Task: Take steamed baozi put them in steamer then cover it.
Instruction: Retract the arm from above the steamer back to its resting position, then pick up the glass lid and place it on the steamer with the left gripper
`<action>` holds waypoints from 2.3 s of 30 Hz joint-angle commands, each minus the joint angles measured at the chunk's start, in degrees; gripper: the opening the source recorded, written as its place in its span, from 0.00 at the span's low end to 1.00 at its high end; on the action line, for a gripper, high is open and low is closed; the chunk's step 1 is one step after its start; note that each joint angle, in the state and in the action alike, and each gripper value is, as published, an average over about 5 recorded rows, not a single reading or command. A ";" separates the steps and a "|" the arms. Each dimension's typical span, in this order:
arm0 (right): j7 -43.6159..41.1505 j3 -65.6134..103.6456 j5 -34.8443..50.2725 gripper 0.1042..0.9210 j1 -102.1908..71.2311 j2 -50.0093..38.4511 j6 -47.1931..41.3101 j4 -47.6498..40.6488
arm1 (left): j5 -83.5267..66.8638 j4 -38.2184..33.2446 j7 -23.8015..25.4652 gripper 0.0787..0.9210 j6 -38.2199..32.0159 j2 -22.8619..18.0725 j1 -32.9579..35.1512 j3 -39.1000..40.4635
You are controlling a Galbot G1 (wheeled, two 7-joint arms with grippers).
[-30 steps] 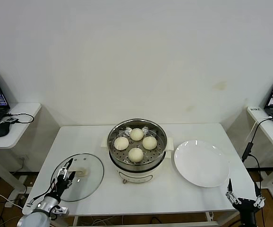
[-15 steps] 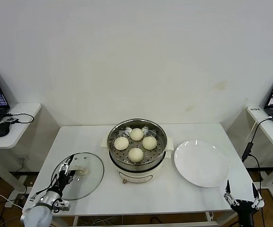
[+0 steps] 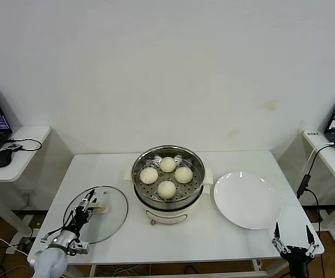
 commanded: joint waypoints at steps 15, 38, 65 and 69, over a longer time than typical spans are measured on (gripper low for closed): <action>-0.06 -1.93 -1.35 0.88 -0.41 -0.45 0.20 0.09 | -3.73 -8.28 -4.11 0.09 2.51 1.28 5.29 -3.04; 0.25 -8.99 -7.76 0.88 -0.46 -1.32 0.32 -0.27 | -32.59 -45.73 15.46 0.07 31.36 16.87 8.07 6.27; 5.32 -13.32 -19.62 0.88 4.03 0.57 -0.55 -8.54 | 0.22 -29.58 32.15 0.07 45.83 -2.92 -25.70 42.67; 5.30 -13.31 -19.65 0.88 4.01 0.52 -0.46 -8.83 | 1.97 -26.69 32.06 0.07 45.16 -6.55 -25.60 42.94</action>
